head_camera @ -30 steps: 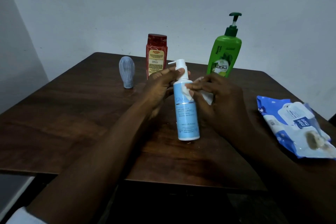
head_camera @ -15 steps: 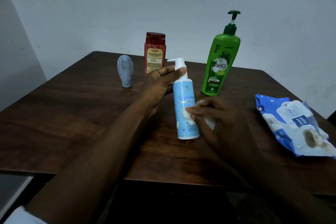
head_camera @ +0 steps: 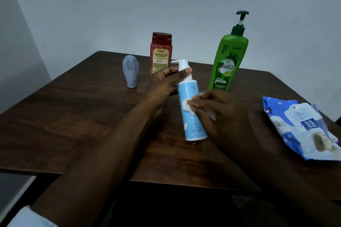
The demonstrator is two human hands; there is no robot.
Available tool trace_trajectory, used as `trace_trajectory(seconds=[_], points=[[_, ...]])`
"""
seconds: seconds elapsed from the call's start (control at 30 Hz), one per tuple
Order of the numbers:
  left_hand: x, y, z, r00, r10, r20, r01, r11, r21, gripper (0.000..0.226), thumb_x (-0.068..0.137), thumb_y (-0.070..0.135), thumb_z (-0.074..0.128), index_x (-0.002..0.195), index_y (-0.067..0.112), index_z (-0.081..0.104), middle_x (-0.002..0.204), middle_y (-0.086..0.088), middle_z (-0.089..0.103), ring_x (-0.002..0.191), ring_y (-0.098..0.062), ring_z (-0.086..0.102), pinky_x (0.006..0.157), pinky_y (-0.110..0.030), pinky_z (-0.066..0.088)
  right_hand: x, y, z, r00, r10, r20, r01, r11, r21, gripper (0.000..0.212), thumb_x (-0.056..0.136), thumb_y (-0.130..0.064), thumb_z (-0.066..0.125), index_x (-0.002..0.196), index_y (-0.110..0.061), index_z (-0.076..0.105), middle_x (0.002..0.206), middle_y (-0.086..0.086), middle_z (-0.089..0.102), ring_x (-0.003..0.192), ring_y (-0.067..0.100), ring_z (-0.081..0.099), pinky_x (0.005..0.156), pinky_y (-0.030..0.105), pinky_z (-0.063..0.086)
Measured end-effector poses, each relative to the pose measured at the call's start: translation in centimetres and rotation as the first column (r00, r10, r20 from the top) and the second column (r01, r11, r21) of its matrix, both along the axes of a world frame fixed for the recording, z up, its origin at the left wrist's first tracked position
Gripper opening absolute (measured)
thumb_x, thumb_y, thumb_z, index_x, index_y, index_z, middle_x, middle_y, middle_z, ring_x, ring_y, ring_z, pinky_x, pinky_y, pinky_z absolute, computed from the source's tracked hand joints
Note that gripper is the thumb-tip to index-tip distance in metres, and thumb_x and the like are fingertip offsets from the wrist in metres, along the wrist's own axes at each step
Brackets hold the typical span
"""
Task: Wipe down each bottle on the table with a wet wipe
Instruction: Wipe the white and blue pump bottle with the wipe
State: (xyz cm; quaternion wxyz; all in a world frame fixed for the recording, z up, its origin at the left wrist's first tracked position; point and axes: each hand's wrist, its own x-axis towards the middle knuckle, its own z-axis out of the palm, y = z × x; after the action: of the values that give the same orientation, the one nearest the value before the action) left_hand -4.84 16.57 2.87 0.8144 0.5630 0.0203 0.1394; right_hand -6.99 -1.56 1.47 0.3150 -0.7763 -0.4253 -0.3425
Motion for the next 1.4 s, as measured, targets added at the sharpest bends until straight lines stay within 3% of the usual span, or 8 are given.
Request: trace_trajectory(seconds=[0.23, 0.37, 0.5, 0.73, 0.93, 1.13, 1.3, 1.4], points=[[0.1, -0.4, 0.1, 0.999, 0.039, -0.007, -0.039, 0.999, 0.025, 0.041, 0.081, 0.020, 0.081, 0.116, 0.008, 0.062, 0.105, -0.011, 0.065, 0.083, -0.013, 0.070, 0.069, -0.026, 0.059, -2.1, -3.6, -3.8, 0.999, 0.049, 0.000, -0.049, 0.998, -0.047, 0.021, 0.087, -0.019, 0.064, 0.103, -0.014, 0.077, 0.108, 0.003, 0.066, 0.099, 0.012, 0.064, 0.094, 0.015, 0.048], [0.4, -0.4, -0.2, 0.999, 0.050, 0.019, -0.051, 0.998, 0.042, 0.034, 0.078, 0.023, 0.085, 0.101, 0.015, 0.062, 0.100, -0.010, 0.061, 0.086, -0.018, 0.066, 0.080, -0.036, 0.060, -1.7, -3.1, -2.5, 0.999, 0.049, -0.001, -0.048, 0.996, -0.068, 0.022, 0.088, -0.022, 0.064, 0.100, -0.013, 0.078, 0.104, 0.007, 0.069, 0.098, 0.009, 0.062, 0.095, 0.011, 0.045], [0.6, -0.3, -0.5, 0.998, 0.056, 0.017, -0.056, 0.998, 0.041, 0.043, 0.068, 0.033, 0.091, 0.097, 0.015, 0.066, 0.095, -0.010, 0.065, 0.086, -0.023, 0.066, 0.092, -0.051, 0.055, -0.1, -0.4, 0.4, 0.997, 0.062, -0.052, -0.062, 0.998, 0.002, 0.018, 0.089, -0.022, 0.070, 0.100, -0.011, 0.079, 0.101, 0.005, 0.070, 0.094, 0.011, 0.065, 0.088, 0.019, 0.049], [0.9, 0.0, -0.9, 0.999, 0.033, -0.002, -0.033, 0.999, -0.014, 0.055, 0.054, 0.040, 0.096, 0.095, 0.016, 0.068, 0.090, -0.010, 0.070, 0.085, -0.026, 0.066, 0.097, -0.055, 0.051, 1.7, 2.0, 2.0, 1.000, 0.021, -0.009, -0.020, 0.998, 0.054, 0.015, 0.086, -0.010, 0.075, 0.101, -0.010, 0.078, 0.101, 0.005, 0.072, 0.095, 0.004, 0.060, 0.088, 0.012, 0.044], [0.6, -0.3, -0.8, 0.997, 0.039, -0.059, -0.037, 0.999, 0.035, 0.022, 0.072, 0.035, 0.088, 0.087, 0.022, 0.077, 0.080, -0.001, 0.073, 0.082, -0.022, 0.068, 0.096, -0.054, 0.055, -1.9, -1.2, -1.9, 0.999, 0.044, -0.016, -0.044, 0.999, -0.031, 0.024, 0.090, -0.023, 0.063, 0.108, -0.015, 0.077, 0.109, 0.008, 0.068, 0.100, 0.020, 0.066, 0.088, 0.031, 0.053], [0.5, -0.3, -0.4, 0.997, -0.026, -0.077, 0.037, 0.988, 0.148, 0.032, 0.086, 0.052, 0.069, 0.088, 0.021, 0.064, 0.081, -0.002, 0.065, 0.084, -0.023, 0.063, 0.099, -0.051, 0.052, -3.2, -3.1, -4.1, 0.998, 0.055, -0.030, -0.054, 0.998, 0.010, 0.022, 0.088, -0.019, 0.070, 0.109, -0.021, 0.075, 0.108, 0.004, 0.067, 0.097, 0.008, 0.066, 0.089, 0.018, 0.051], [0.1, -0.6, -0.5, 0.984, -0.176, -0.003, 0.172, 0.966, -0.193, 0.030, 0.098, 0.028, 0.041, 0.097, 0.006, 0.062, 0.092, -0.012, 0.070, 0.078, -0.025, 0.062, 0.075, -0.037, 0.051, -2.2, -2.7, -3.6, 0.993, 0.048, -0.110, -0.046, 0.999, 0.020, 0.020, 0.086, -0.018, 0.074, 0.105, -0.017, 0.078, 0.107, -0.005, 0.065, 0.100, 0.000, 0.062, 0.092, 0.011, 0.046], [0.3, -0.4, -0.6, 0.987, -0.160, 0.015, 0.160, 0.966, -0.203, 0.036, 0.097, 0.024, 0.037, 0.101, 0.005, 0.067, 0.092, -0.012, 0.072, 0.081, -0.023, 0.062, 0.084, -0.040, 0.048, -1.1, -1.7, -2.7, 0.986, 0.073, -0.147, -0.073, 0.997, 0.008, 0.022, 0.091, -0.027, 0.069, 0.110, -0.018, 0.076, 0.109, -0.003, 0.065, 0.102, 0.003, 0.062, 0.092, 0.018, 0.049]])
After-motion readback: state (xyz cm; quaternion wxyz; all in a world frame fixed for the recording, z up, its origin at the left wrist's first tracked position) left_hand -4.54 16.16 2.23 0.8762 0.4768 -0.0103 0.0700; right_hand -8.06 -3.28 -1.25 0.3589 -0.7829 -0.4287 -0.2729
